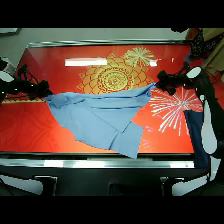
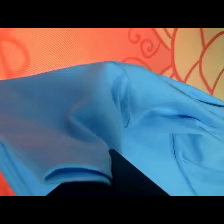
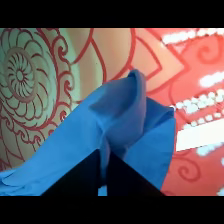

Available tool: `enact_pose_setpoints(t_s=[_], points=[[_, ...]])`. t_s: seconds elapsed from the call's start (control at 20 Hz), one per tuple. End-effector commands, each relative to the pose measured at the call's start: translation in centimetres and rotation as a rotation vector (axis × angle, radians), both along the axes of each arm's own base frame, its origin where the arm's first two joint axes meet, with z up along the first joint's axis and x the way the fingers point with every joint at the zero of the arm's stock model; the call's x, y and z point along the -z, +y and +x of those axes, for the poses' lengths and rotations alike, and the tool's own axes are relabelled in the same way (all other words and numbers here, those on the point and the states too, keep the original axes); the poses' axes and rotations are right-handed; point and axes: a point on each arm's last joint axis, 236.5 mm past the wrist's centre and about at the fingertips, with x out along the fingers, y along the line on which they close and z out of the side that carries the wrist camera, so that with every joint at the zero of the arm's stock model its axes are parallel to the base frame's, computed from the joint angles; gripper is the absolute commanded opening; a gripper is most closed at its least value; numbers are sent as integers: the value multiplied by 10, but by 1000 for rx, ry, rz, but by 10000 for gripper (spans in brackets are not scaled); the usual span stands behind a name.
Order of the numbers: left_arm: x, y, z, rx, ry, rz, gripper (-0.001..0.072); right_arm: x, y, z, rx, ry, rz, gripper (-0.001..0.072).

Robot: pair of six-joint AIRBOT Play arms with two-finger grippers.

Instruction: Fold the clothes and pants, and hang the long-sleeved shirts on hangers.

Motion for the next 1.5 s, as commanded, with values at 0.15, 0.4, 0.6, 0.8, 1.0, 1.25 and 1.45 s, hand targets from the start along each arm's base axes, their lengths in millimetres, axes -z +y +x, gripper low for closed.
enact_pose_setpoints(t_s=[0.15, 0.4, 0.6, 0.8, 1.0, 1.25, 1.45], points=[[18, 1, 1, 5, 25, 1, 21, -8, -15, -39, -228, 17, -19, 371], [18, -3, -10, 30, 64, -13, 21, -18, -37, -151, -409, 161, 16, 379], [19, -7, -18, 49, 96, -23, 22, 21, 6, -233, -372, 248, 132, 476], [20, -9, -22, 58, 113, -29, 22, 61, 54, -296, -339, 294, 205, 471], [20, -10, -24, 61, 119, -31, 22, 87, 95, -326, -375, 320, 195, 471], [20, -9, -24, 61, 119, -31, 22, 106, 107, -326, -347, 333, 91, 471], [20, -10, -24, 62, 120, -31, 22, 108, 105, -319, -301, 328, 88, 470]])
